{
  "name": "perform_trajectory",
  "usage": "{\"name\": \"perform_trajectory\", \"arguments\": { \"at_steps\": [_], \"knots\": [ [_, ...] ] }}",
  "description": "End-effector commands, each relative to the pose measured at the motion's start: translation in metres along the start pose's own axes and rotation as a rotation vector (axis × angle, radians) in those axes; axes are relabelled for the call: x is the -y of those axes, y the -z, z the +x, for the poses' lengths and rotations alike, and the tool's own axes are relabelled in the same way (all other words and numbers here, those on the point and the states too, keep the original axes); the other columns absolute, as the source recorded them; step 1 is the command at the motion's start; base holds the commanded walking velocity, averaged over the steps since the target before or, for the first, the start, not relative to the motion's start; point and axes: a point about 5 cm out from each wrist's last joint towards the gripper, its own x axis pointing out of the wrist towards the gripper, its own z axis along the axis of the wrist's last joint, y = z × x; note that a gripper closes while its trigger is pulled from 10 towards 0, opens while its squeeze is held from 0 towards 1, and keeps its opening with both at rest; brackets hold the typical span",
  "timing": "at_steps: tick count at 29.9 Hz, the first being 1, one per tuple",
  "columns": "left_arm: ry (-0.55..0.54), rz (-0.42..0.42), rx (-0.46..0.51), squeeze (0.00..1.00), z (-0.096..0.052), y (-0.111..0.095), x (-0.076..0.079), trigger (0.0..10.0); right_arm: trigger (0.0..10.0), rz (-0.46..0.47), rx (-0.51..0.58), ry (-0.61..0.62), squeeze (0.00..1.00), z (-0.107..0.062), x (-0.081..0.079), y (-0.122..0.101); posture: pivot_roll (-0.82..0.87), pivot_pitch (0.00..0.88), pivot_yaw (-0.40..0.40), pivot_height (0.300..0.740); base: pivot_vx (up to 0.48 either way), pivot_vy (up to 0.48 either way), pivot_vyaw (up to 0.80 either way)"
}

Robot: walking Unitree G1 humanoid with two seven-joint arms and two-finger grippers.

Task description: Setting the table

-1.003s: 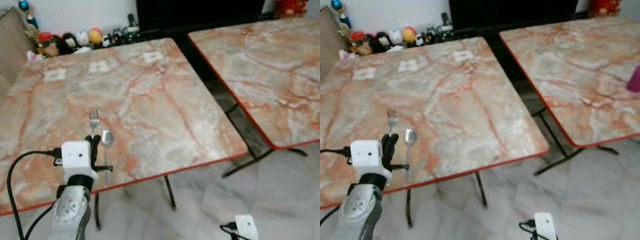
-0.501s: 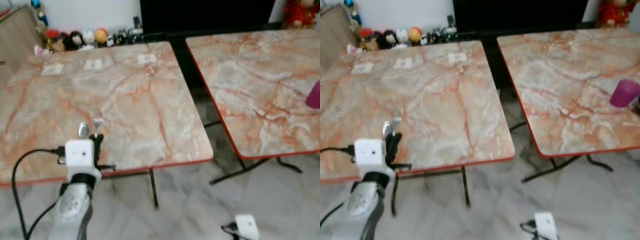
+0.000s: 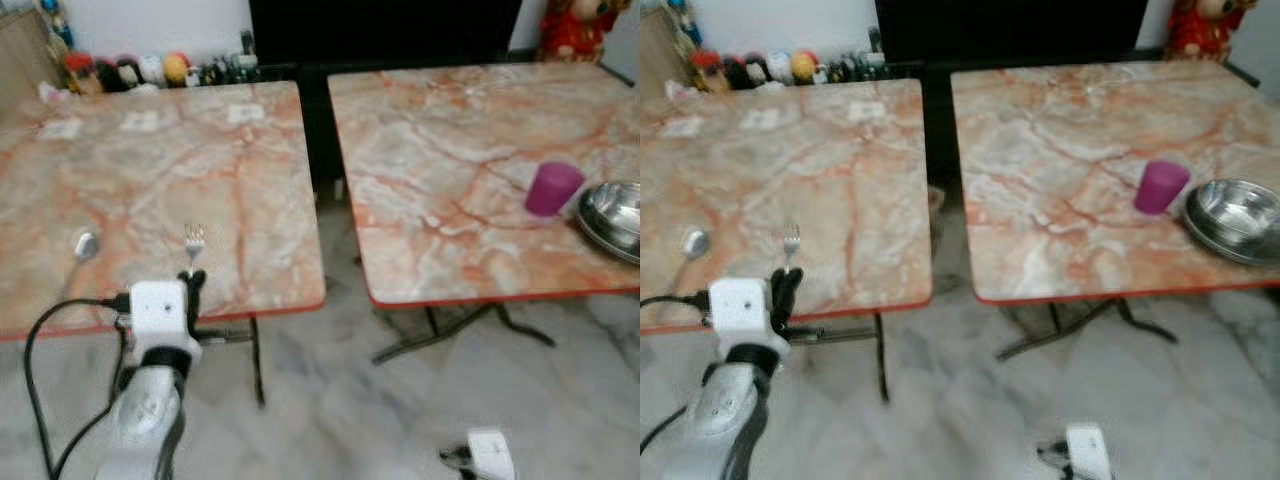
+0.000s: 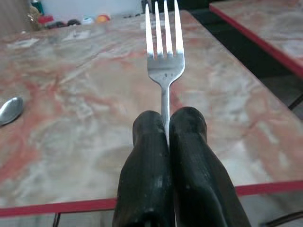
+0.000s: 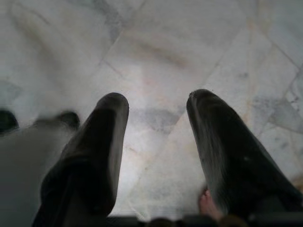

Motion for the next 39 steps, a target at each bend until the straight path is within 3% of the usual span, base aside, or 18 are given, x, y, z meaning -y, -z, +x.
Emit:
{"name": "perform_trajectory", "arguments": {
  "at_steps": [1,39],
  "knots": [
    [-0.013,0.021,0.001,0.0,-0.001,-0.0017,-0.002,10.0,10.0,-0.01,0.01,0.006,0.0,0.0006,0.0039,-0.0024,-0.03,0.119,0.046,0.74,0.0,-0.472,0.8],
    [-0.023,0.029,0.002,0.0,0.0003,-0.0037,-0.0064,10.0,10.0,0.055,0.0,0.03,0.0,-0.0001,0.0037,0.0006,-0.04,0.134,0.05,0.74,0.0,-0.472,0.04]
  ]
}}
